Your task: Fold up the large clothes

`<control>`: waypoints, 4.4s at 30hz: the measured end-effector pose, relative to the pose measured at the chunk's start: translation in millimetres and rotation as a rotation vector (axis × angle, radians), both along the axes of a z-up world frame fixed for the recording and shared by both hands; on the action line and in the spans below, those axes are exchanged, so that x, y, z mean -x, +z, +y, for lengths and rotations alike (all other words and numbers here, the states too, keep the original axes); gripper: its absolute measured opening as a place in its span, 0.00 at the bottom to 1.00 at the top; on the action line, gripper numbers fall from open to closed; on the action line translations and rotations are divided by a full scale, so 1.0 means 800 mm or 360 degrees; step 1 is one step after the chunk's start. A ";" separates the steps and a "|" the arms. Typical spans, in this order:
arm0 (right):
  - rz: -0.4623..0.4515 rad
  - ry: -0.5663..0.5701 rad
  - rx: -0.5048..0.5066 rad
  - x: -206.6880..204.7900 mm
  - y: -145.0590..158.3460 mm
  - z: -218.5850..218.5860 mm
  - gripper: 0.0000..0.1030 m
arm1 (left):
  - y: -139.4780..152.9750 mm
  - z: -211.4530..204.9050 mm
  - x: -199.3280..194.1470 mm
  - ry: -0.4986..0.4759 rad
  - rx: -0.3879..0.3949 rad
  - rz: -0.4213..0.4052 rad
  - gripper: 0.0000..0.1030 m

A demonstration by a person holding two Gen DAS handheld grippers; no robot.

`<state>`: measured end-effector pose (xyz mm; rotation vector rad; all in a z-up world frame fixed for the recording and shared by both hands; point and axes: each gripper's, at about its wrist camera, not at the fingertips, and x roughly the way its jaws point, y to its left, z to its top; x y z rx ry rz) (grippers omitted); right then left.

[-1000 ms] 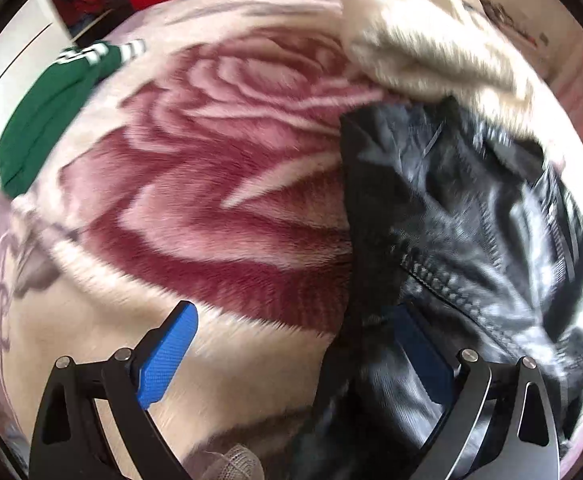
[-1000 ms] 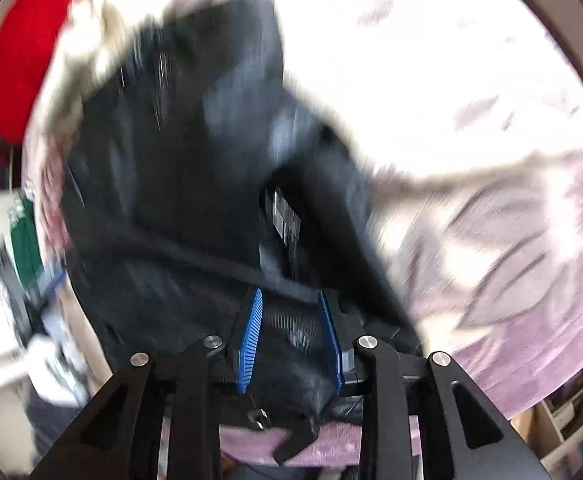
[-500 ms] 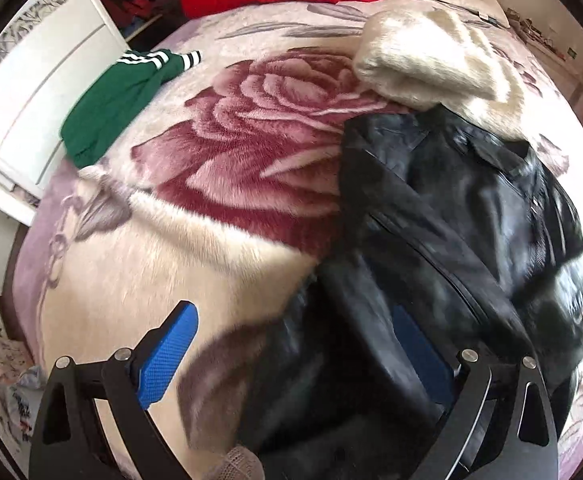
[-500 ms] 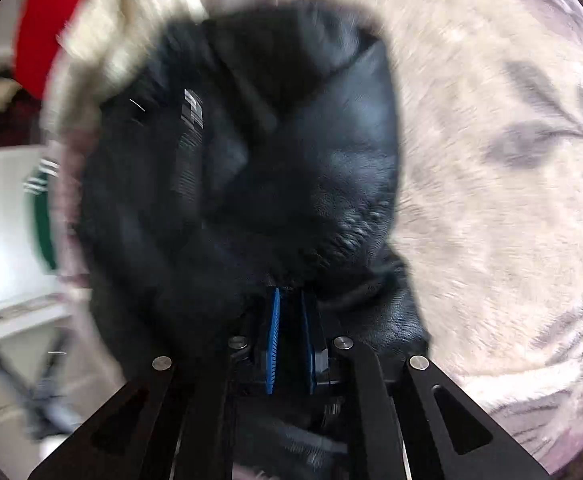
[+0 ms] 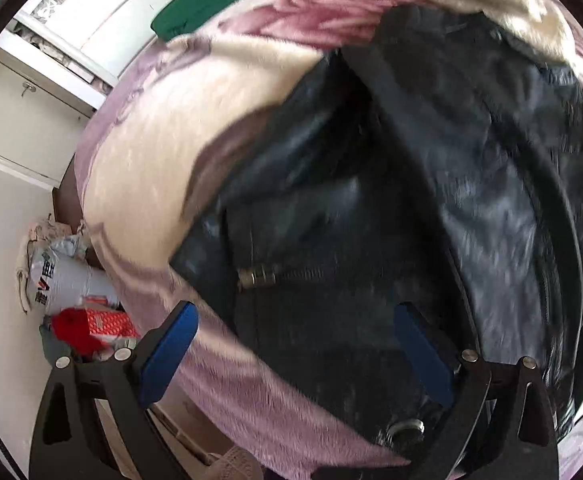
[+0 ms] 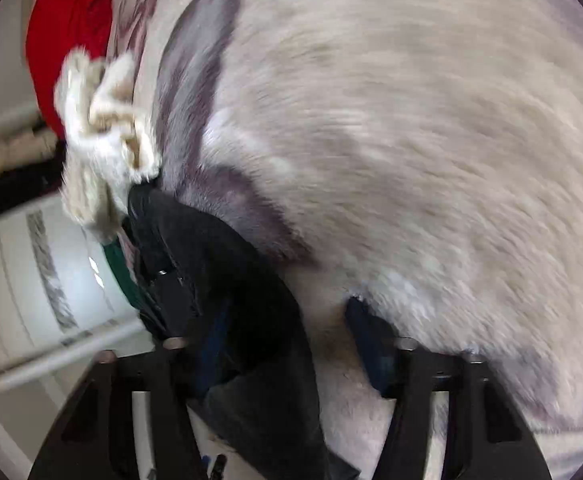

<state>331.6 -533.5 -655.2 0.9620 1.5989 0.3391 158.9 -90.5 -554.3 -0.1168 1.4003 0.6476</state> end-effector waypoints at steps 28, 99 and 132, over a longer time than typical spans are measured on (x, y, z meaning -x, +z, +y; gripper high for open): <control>0.0210 0.0221 0.0168 0.164 0.044 -0.111 0.56 | -0.080 -0.325 0.033 -0.1194 -0.0072 -0.0097 0.16; 0.0197 0.0512 0.0754 -0.081 0.076 0.574 0.45 | -0.098 0.306 0.048 0.0429 0.1699 -0.0644 0.22; -0.0403 0.0364 0.0518 -0.076 0.109 0.352 0.24 | -0.001 0.265 -0.275 -0.0342 0.1470 -0.0578 0.52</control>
